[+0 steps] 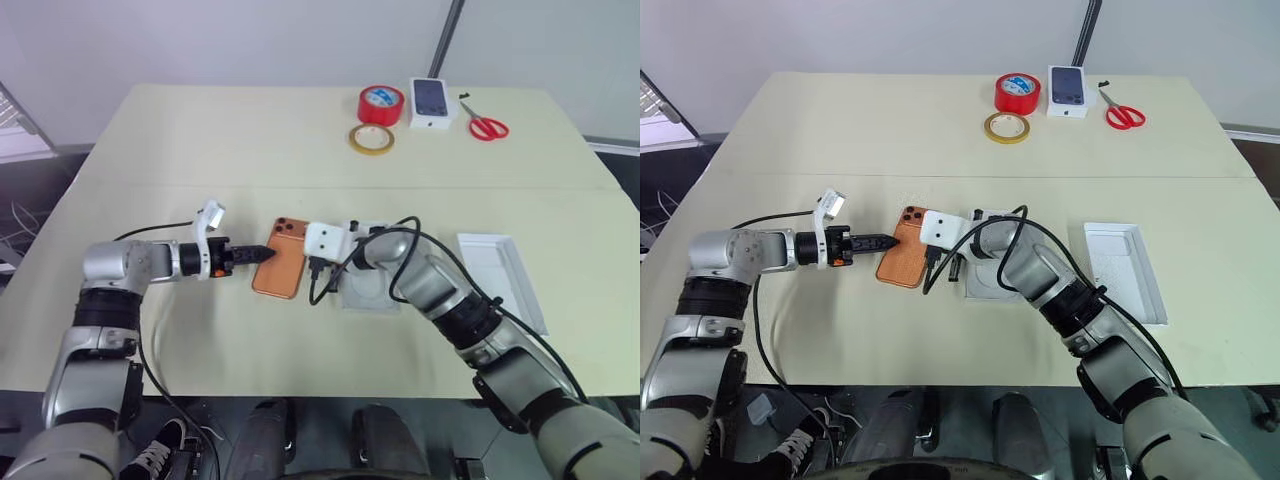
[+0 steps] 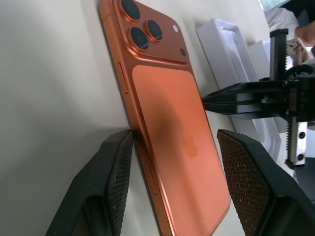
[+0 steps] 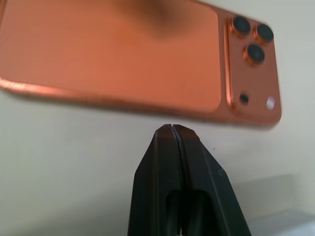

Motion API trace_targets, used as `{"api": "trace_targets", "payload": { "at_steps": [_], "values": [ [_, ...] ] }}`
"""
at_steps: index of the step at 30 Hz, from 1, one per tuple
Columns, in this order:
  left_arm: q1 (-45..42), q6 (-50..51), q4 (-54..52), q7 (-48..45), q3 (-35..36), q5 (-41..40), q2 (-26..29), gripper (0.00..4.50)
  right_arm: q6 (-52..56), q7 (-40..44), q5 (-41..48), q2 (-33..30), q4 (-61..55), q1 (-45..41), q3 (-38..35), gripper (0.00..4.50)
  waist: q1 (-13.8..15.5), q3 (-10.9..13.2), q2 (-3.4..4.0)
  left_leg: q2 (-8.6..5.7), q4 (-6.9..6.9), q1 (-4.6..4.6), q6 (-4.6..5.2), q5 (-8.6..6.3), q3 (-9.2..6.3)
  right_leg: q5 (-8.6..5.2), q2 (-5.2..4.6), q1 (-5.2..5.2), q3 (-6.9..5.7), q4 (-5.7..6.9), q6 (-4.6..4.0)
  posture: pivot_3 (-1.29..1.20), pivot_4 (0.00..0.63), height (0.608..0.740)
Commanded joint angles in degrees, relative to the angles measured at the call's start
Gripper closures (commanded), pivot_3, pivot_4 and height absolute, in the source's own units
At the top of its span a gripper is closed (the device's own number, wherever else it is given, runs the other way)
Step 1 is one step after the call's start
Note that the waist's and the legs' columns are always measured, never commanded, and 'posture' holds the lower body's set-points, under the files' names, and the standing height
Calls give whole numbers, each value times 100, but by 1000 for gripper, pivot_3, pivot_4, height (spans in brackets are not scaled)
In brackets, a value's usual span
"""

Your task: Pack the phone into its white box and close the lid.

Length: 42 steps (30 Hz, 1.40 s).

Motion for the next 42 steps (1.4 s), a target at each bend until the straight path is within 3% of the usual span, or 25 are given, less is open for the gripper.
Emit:
{"api": "trace_targets", "payload": {
  "at_steps": [1,14,17,21,27,30,33,37,42],
  "values": [
    [65,399,-163,-10,-311,-43,-307,1642,-36,-27,-27,156,26,-41,-19,4479,-1,-1,-1,0,1,0,0,0,0,0,0,1,0,0,0,0,150,728],
    [-35,747,-197,263,262,-179,-472,1642,0,12,-33,24,-110,164,-154,4479,-19,-1,-1,0,2,0,0,1,0,0,3,1,-1,1,1,0,150,728],
    [81,887,-159,329,391,-253,-487,2547,-17,-18,-30,41,-56,148,-188,4500,-24,-1,-1,0,0,0,-2,2,0,0,4,-1,-3,2,1,0,150,728],
    [200,1086,-229,380,508,-390,-503,4385,-71,-34,-25,34,-61,176,-210,4500,-5,-1,-6,1,2,-1,-2,2,-1,0,5,1,-4,2,1,0,150,728],
    [204,1492,-76,532,1024,-692,-518,4385,-243,-27,337,71,-254,251,-607,4500,-35,0,-7,1,-1,1,-3,2,-2,0,5,-3,-1,5,1,0,150,728],
    [305,1506,-128,608,1275,-820,-526,4385,53,545,1669,196,-909,442,-1554,4500,-34,4,-8,2,-3,-4,-6,4,-2,0,5,-5,-1,5,1,0,150,728],
    [505,1422,-477,741,1616,-1042,-706,4429,588,932,2698,49,-1530,632,-2315,3599,-40,4,-7,5,-5,-4,-4,2,-2,1,5,-5,0,4,2,0,150,728],
    [1036,1023,-1439,1038,1794,-1157,-1012,4429,250,1581,2818,-1067,-2319,1410,-2352,1586,18,3,-12,5,-12,-4,4,-6,-3,1,-3,1,-2,-18,1,0,150,728],
    [1130,1031,-1680,1320,1827,-1301,-1185,4429,-1261,2133,2365,-2334,-2593,2585,-2298,1586,-8,5,-11,-2,-12,-6,11,-12,-2,1,-10,6,2,-27,0,0,150,728]
  ]
}}
